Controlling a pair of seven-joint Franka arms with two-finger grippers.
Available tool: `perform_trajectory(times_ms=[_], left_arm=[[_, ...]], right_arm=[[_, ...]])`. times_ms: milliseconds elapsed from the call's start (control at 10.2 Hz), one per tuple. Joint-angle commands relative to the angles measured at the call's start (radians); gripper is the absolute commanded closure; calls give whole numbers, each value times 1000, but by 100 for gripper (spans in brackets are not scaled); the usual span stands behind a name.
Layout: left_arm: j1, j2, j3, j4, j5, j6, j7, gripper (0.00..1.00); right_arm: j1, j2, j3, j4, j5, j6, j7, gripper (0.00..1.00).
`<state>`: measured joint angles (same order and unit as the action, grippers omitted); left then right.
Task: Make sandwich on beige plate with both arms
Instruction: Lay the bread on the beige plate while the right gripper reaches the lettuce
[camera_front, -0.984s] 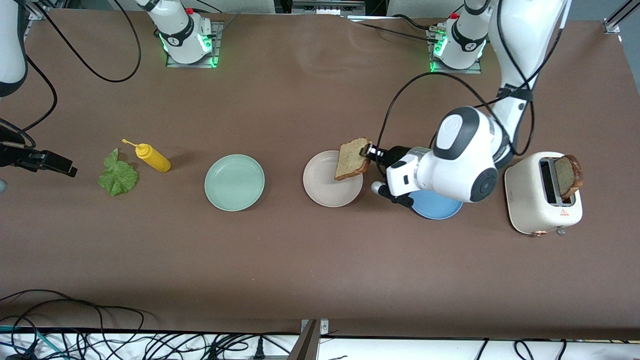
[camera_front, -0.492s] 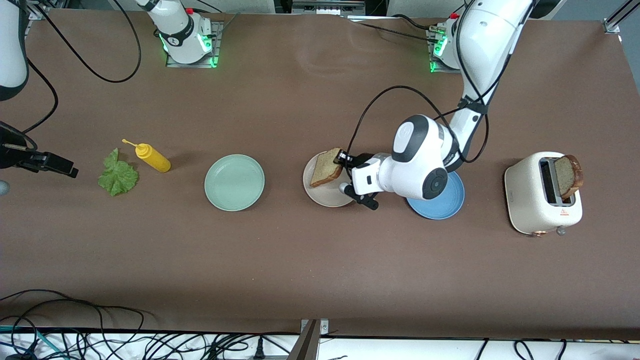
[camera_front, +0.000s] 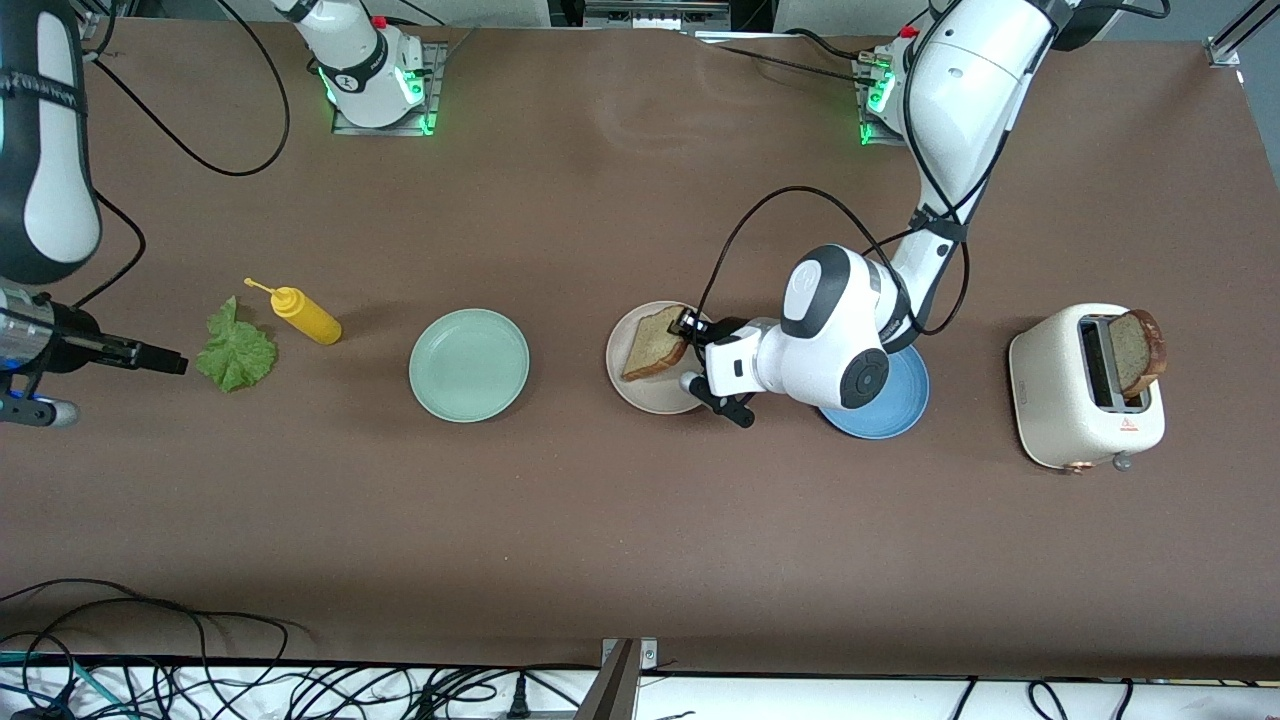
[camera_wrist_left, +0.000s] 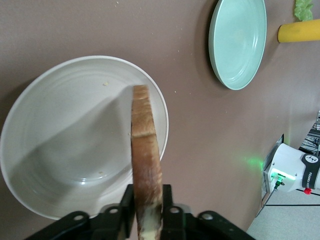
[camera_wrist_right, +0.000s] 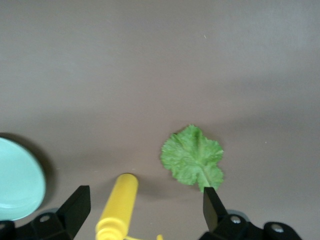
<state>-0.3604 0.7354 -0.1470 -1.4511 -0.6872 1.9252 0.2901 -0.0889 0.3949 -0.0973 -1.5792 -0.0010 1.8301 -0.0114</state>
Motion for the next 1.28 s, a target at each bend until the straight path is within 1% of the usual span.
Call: perform_trajectory(times_ms=[0, 98, 295, 394, 492, 591, 689, 788, 886, 1083, 1181], left_arm=[[24, -7, 6, -3, -22, -29, 30, 0], [37, -8, 4, -5, -2, -34, 59, 0], [81, -10, 6, -6, 9, -58, 159, 0], [84, -24, 10, -6, 9, -80, 159, 0], [86, -49, 12, -5, 40, -109, 137, 0], [87, -89, 12, -5, 108, -127, 57, 0], [87, -131, 14, 1, 189, -164, -36, 0], [89, -171, 14, 9, 275, -187, -113, 0], [92, -206, 14, 9, 332, -207, -153, 0], [121, -267, 18, 12, 418, -250, -170, 0], [136, -313, 21, 12, 507, -262, -175, 0]], right_arm=[[-15, -4, 4, -80, -53, 56, -13, 0], [-20, -14, -7, -149, -53, 108, -15, 0], [-22, -48, -15, -296, -53, 260, -15, 0], [-22, -57, -21, -359, -51, 326, -25, 0], [-22, -64, -35, -402, -50, 374, -48, 0], [-23, -61, -44, -438, -45, 423, -71, 0], [-28, -57, -51, -490, -44, 496, -84, 0], [-29, -56, -56, -548, -44, 599, -110, 0], [-31, -54, -56, -583, -42, 667, -125, 0], [-35, -36, -58, -596, -37, 680, -125, 0], [-49, -25, -58, -601, -37, 680, -125, 0]])
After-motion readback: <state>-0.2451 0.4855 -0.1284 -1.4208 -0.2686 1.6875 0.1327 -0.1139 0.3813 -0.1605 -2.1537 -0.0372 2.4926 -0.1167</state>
